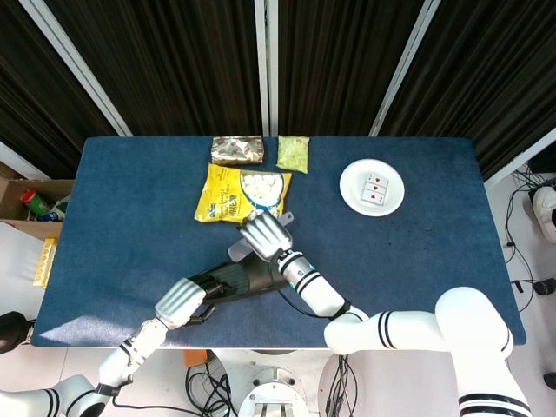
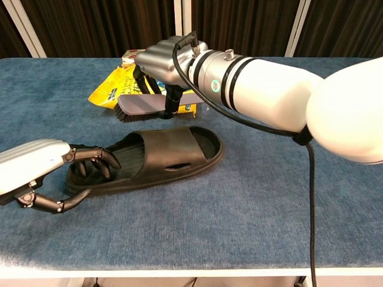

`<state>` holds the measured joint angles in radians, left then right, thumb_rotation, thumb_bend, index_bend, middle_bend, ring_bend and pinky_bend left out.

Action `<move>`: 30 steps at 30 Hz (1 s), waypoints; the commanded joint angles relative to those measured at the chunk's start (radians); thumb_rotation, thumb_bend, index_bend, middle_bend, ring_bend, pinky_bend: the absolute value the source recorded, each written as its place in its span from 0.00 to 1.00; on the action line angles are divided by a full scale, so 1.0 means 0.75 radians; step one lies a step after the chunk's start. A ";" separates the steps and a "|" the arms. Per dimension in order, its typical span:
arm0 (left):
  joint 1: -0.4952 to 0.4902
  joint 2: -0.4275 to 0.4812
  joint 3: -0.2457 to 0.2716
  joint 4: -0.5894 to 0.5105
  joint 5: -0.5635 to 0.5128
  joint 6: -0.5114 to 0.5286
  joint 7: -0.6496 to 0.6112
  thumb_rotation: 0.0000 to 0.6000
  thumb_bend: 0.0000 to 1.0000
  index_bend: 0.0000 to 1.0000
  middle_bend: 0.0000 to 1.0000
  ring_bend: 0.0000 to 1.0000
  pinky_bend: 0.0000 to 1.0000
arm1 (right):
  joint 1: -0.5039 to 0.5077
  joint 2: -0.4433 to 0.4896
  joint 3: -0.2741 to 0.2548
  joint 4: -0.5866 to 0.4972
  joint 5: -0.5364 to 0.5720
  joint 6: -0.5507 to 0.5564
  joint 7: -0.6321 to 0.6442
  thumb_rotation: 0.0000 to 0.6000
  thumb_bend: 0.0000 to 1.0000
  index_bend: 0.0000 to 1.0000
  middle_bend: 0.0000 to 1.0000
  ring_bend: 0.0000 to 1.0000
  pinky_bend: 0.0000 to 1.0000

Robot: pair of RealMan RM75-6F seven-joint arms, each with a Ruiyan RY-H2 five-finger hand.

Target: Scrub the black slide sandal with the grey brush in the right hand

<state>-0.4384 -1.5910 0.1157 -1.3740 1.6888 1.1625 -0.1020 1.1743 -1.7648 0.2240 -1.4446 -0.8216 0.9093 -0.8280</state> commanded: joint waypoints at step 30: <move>-0.019 -0.017 0.013 0.028 -0.021 -0.026 -0.014 1.00 0.53 0.26 0.36 0.29 0.41 | 0.245 0.354 -0.287 -0.516 0.511 0.060 -0.247 1.00 0.55 0.99 0.78 0.71 0.72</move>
<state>-0.4526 -1.6041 0.1257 -1.3537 1.6736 1.1431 -0.1114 1.3342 -1.4679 0.0123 -1.8586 -0.4701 0.9353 -0.9842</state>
